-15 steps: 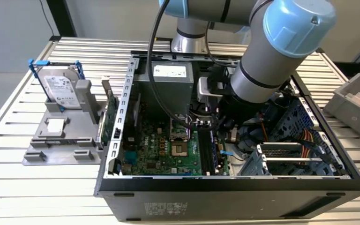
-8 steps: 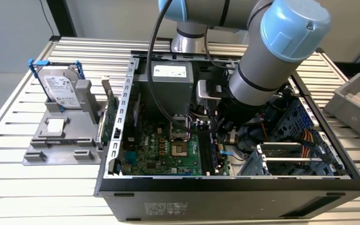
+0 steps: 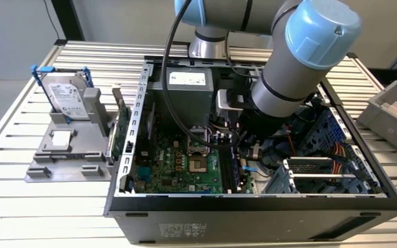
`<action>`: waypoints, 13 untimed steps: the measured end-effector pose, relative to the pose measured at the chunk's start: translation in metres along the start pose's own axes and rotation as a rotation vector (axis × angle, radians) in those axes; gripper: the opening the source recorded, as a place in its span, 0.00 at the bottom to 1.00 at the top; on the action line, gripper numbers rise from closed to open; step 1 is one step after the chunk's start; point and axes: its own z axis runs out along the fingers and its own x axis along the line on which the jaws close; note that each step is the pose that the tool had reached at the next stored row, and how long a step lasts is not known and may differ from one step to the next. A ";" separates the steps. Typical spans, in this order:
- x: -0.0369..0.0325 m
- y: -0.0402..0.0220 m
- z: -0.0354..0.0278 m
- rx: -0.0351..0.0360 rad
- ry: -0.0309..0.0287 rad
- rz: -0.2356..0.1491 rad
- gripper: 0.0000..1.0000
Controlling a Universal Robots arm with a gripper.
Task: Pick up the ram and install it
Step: 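Press down the ram until it locks into place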
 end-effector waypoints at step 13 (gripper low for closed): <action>-0.0016 0.0010 -0.0100 -0.0007 0.0058 0.001 0.00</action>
